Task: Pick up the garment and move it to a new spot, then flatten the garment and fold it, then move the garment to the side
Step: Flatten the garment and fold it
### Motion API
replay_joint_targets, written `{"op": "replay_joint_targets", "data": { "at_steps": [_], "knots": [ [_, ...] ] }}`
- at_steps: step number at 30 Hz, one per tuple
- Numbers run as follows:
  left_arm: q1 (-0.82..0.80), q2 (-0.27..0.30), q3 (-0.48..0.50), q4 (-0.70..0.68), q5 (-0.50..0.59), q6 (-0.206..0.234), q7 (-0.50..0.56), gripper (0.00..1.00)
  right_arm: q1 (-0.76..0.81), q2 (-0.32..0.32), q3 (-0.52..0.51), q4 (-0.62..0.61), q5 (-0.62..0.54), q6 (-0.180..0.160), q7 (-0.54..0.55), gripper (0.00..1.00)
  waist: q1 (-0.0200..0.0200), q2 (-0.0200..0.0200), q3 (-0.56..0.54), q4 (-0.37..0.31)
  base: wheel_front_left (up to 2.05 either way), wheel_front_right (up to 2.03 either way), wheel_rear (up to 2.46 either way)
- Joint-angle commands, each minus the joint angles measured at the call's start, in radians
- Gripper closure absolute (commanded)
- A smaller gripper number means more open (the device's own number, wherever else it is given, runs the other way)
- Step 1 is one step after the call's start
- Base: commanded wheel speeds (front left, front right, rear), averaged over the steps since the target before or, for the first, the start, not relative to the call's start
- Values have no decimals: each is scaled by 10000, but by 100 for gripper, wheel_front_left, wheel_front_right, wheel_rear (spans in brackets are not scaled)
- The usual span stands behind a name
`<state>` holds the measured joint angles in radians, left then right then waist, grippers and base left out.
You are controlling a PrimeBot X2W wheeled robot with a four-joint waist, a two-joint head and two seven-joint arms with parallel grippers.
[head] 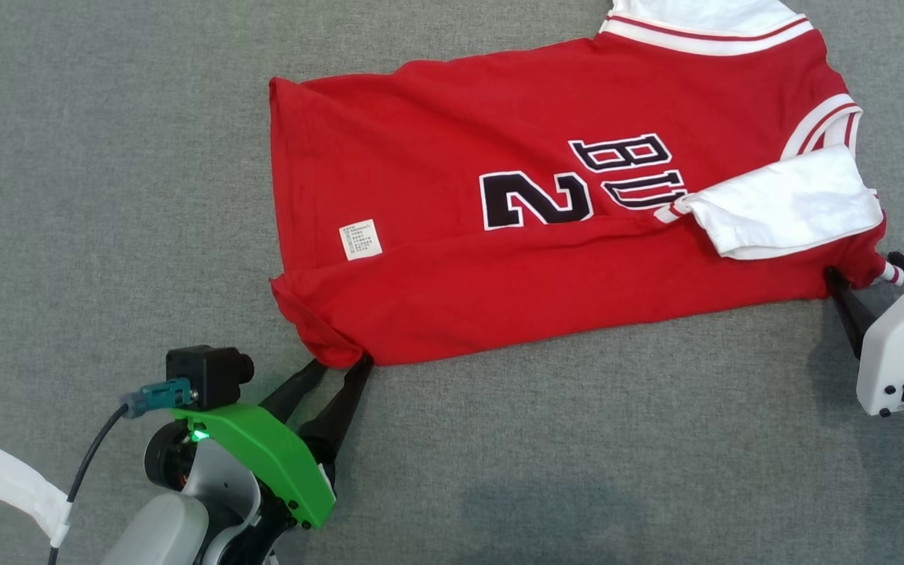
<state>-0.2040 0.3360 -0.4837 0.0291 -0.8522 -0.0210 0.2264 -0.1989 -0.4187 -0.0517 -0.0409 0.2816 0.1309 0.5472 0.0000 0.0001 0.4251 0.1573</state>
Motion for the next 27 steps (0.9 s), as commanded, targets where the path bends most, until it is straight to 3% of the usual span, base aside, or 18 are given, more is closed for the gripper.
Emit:
{"op": "replay_joint_targets", "data": {
  "at_steps": [1, 2, 3, 4, 5, 6, 7, 8, 19, 27],
  "knots": [
    [-105, 22, -48, -22, -4, -72, 67, 40, -71, 2, 110, 119, 87, -5, 42, 0, 0, -1, 32, -25, 0, 0, 0],
    [-126, 42, -37, -45, -32, -79, 86, 55, -95, 8, 144, 148, 129, -5, 43, 0, 0, -1, 53, -30, 0, 0, 0],
    [-179, 64, -19, -45, -39, -101, 76, 63, -119, 25, 185, 192, 181, -5, 47, 0, 0, -1, 82, -32, 0, 0, 0],
    [-239, 70, 19, -12, -16, -99, 27, 77, -133, 33, 225, 243, 240, -5, 69, 15, 0, -1, 104, -28, 0, 0, 0],
    [-275, 48, 33, 41, -28, -123, 19, 100, -163, 0, 289, 310, 286, -5, 60, 51, 0, -1, 118, -18, 0, 0, 0],
    [-294, 7, 24, 108, -91, -156, 27, 100, -192, -17, 310, 392, 349, -5, 36, 64, 0, -1, 119, -11, 0, 0, 0],
    [-326, -9, 21, 196, -132, -206, 53, 100, -205, -49, 399, 479, 419, -5, 90, 91, 0, -1, 107, -5, 0, 0, 0],
    [-366, 22, 16, 266, -188, -261, 95, 100, -213, -96, 457, 545, 480, -5, 100, 100, 0, -1, 82, -6, 0, 0, 0],
    [1081, 1052, 393, -819, -1343, -529, 726, 100, 450, -1124, 292, 243, 1884, -12, 477, 100, 0, -1, -935, -64, 0, 0, 0],
    [2739, 940, 306, -1640, -1877, -197, 516, 100, 2400, -1316, -89, -737, 2896, -11, 1339, 100, 0, -1, -1293, -10, 0, 0, 0]
  ]
}}
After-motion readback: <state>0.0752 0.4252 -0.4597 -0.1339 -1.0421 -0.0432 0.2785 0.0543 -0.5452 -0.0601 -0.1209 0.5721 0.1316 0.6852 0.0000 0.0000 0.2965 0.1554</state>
